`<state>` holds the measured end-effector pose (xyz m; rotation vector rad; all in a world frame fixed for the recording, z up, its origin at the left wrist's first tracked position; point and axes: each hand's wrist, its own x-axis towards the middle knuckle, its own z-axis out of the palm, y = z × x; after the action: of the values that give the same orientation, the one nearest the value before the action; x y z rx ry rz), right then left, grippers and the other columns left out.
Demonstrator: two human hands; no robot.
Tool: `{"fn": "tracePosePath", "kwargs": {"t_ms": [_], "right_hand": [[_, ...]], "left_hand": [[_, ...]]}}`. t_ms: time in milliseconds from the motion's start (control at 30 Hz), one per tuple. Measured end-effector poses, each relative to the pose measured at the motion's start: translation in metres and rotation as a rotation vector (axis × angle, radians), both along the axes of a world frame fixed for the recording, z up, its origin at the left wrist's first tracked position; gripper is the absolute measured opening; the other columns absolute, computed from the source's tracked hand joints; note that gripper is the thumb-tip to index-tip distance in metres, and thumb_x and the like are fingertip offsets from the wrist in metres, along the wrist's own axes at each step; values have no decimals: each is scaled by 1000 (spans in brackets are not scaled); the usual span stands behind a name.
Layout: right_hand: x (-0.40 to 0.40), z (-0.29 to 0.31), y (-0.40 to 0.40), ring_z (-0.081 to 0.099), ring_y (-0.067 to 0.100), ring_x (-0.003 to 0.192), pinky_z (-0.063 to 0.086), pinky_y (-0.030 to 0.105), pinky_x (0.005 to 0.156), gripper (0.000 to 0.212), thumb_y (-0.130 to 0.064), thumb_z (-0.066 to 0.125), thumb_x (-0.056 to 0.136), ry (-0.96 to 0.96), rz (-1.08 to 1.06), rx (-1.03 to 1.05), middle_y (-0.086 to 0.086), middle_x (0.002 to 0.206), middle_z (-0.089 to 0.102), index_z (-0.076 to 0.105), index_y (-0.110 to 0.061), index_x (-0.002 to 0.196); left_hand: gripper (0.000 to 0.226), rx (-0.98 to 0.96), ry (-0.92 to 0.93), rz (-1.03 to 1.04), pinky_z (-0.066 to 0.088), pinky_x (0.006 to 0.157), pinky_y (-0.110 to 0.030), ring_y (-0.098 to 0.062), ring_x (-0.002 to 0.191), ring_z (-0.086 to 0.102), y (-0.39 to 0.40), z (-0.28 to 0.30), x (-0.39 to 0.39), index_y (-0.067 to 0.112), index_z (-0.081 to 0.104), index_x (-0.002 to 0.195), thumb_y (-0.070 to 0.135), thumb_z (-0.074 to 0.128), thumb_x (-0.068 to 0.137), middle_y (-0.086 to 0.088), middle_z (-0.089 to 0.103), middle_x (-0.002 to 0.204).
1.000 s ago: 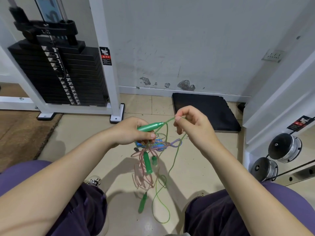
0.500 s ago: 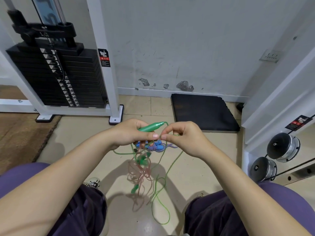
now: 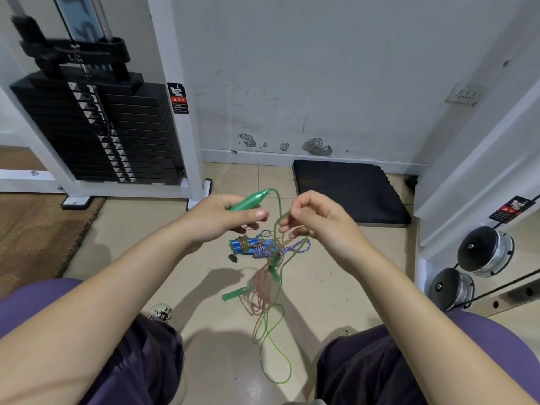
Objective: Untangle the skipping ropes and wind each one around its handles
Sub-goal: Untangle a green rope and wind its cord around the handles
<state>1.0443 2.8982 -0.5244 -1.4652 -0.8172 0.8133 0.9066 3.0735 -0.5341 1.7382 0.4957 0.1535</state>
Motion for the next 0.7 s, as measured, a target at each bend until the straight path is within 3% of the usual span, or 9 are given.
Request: {"fn": "tracePosePath", "kwargs": {"t_ms": [67, 133, 233, 333, 433, 500, 600, 700], "right_hand": [[-2, 1, 2, 67, 31, 88, 53, 32, 75, 6, -9, 52, 96, 101, 51, 67, 21, 92, 69, 52, -8, 90], [-1, 5, 1, 67, 33, 90, 54, 32, 78, 5, -11, 49, 96, 180, 39, 134, 23, 94, 69, 49, -9, 91], [3, 9, -1, 67, 30, 88, 53, 33, 79, 14, -1, 44, 100, 141, -43, 125, 22, 93, 70, 50, -9, 89], [2, 10, -4, 65, 26, 75, 50, 35, 81, 9, 2, 54, 94, -35, -56, -17, 17, 85, 71, 57, -5, 89], [-3, 6, -3, 60, 23, 65, 50, 30, 70, 9, -4, 68, 88, -112, 39, -104, 5, 69, 66, 62, -7, 94], [-7, 4, -1, 49, 14, 55, 42, 23, 57, 14, -8, 74, 84, -168, 73, -126, -2, 59, 55, 64, -10, 94], [-9, 4, 1, 29, 7, 46, 26, 22, 48, 10, -13, 78, 82, -320, 55, -184, -10, 47, 36, 69, -11, 85], [-6, 5, 3, 28, 7, 46, 29, 24, 49, 12, -14, 75, 84, -420, -126, -148, -11, 44, 31, 68, -18, 75]], "left_hand": [[37, -43, 15, -78, 51, 95, -36, -22, 105, 69, -3, -3, 0, 15, 75, 104, 40, 80, 78, -6, 76, 104], [36, -59, 43, -142, 51, 96, -31, -20, 102, 70, -6, -5, 0, 9, 73, 105, 33, 79, 80, -7, 76, 101], [22, -77, 34, -115, 53, 88, -31, -19, 81, 70, -4, -4, 1, 0, 70, 98, 18, 70, 87, -7, 75, 84], [18, -97, 24, -69, 50, 70, -31, -17, 58, 58, -4, 0, 1, -3, 67, 94, 14, 69, 89, -4, 66, 68], [10, -111, 22, -122, 45, 55, -25, -14, 52, 46, -11, 5, 0, 9, 70, 80, 15, 69, 89, -2, 57, 63], [21, -136, 4, -147, 42, 52, -25, -15, 52, 45, -15, 4, 0, 19, 68, 68, 16, 68, 89, -3, 56, 63], [15, -150, 2, -175, 46, 58, -28, -16, 57, 52, -12, 4, -1, 13, 67, 76, 17, 66, 90, -6, 64, 70], [16, -99, 111, -249, 52, 76, -29, -19, 72, 64, -1, 5, -4, 3, 70, 93, 18, 65, 92, -9, 71, 80]]}}
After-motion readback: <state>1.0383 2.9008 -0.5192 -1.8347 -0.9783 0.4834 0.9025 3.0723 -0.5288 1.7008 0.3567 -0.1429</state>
